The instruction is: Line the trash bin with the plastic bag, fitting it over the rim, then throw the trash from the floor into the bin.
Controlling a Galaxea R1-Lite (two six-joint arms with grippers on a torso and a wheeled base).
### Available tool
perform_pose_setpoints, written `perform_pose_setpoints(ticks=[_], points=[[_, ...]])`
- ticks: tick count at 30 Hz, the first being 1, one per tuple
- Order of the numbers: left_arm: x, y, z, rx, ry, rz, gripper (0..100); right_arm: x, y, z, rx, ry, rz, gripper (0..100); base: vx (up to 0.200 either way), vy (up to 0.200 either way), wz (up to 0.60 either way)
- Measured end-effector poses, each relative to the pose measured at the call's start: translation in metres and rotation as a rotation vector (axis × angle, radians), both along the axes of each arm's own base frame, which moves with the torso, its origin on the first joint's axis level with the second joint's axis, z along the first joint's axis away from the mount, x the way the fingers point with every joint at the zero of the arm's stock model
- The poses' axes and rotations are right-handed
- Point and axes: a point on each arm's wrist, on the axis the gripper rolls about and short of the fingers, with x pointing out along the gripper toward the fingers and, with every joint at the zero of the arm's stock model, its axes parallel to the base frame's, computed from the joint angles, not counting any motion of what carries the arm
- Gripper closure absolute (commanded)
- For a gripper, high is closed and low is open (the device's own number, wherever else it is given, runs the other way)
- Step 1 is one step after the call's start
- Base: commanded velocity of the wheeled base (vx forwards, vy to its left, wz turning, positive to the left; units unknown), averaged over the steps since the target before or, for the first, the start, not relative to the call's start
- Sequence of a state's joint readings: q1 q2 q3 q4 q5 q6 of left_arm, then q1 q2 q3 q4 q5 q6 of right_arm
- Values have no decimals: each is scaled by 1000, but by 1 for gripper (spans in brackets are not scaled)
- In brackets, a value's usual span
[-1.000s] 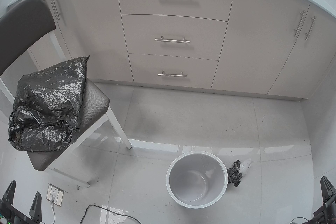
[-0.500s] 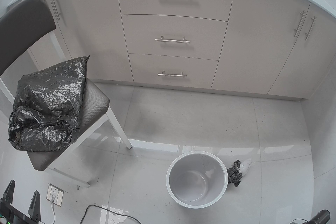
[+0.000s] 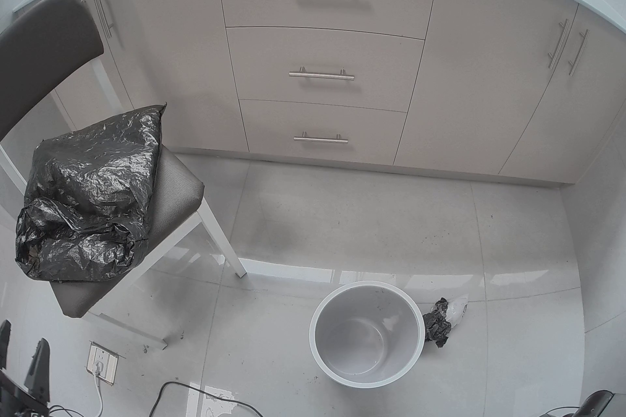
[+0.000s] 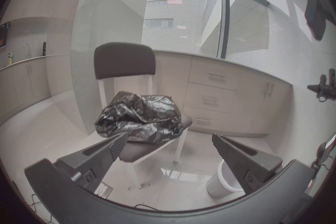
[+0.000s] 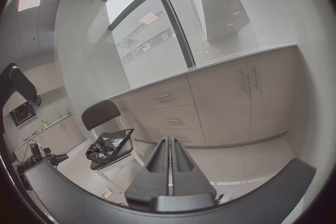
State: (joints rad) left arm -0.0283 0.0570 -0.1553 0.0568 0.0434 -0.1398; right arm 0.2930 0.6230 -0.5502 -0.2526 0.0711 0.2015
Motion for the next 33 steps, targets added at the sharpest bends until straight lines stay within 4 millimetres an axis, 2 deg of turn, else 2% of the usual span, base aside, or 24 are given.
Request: perform_pose_setpoints(ticks=[7,10,13,17,21,33], points=[[-14,2,66,96,-8,-124,0,29,12,-2,20,20,59,100,0,0,0],[-6,2,91,210,35,-182,0,39,17,-6,27,35,84,100,0,0,0],[13,0,105,363,100,-235,0,47,22,-12,30,54,107,100,0,0,0],[41,-4,107,566,198,-269,0,55,27,-20,37,86,131,100,0,0,0],[68,-7,102,720,322,-228,0,58,29,-24,48,105,150,100,0,0,0],[119,-7,85,925,578,-198,0,54,29,-26,57,106,166,100,0,0,0]])
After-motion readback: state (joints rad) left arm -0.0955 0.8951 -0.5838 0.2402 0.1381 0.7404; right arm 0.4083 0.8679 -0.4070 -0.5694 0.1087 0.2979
